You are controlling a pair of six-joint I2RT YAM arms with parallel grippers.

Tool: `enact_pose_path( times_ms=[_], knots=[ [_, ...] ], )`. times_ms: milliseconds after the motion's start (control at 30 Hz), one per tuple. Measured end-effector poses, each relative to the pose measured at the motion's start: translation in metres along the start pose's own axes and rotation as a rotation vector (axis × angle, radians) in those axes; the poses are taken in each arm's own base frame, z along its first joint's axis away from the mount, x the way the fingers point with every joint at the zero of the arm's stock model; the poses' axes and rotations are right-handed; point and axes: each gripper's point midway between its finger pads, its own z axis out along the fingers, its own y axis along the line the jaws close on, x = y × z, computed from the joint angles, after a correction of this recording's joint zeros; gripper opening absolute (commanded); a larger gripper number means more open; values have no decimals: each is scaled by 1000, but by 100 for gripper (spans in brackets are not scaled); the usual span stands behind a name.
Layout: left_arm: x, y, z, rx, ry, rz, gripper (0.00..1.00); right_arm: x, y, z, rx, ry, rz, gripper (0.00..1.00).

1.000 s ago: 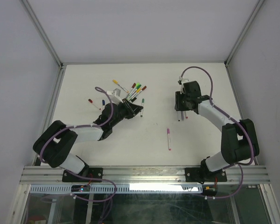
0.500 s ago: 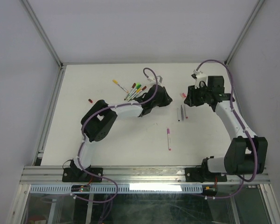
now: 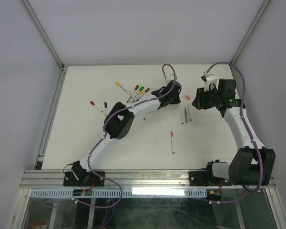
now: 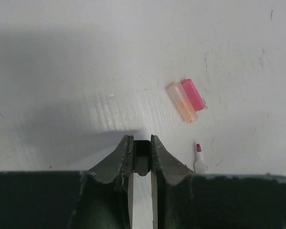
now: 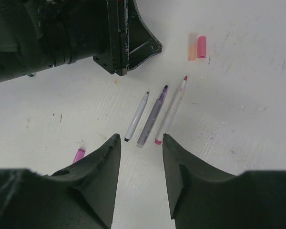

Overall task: Open the pen caps
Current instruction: Place the pen cap at the center of the board.

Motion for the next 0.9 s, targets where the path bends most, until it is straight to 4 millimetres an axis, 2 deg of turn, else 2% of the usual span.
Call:
enact_pose_path(
  times_ms=[167,333,500,900],
  knots=[
    [-6,-6,2,8,-8,16,14,0,-4,-1,6,-4,9,43],
    [-2,-3,8,5,-5,29,19,3,-4,-2,-6,-4,21,43],
    [-1,-3,8,4,-1,32,19,5,-4,-2,-16,-3,30,43],
    [-2,-5,10,13,-7,30,27,4,-1,-2,-38,-9,33,43]
  ],
)
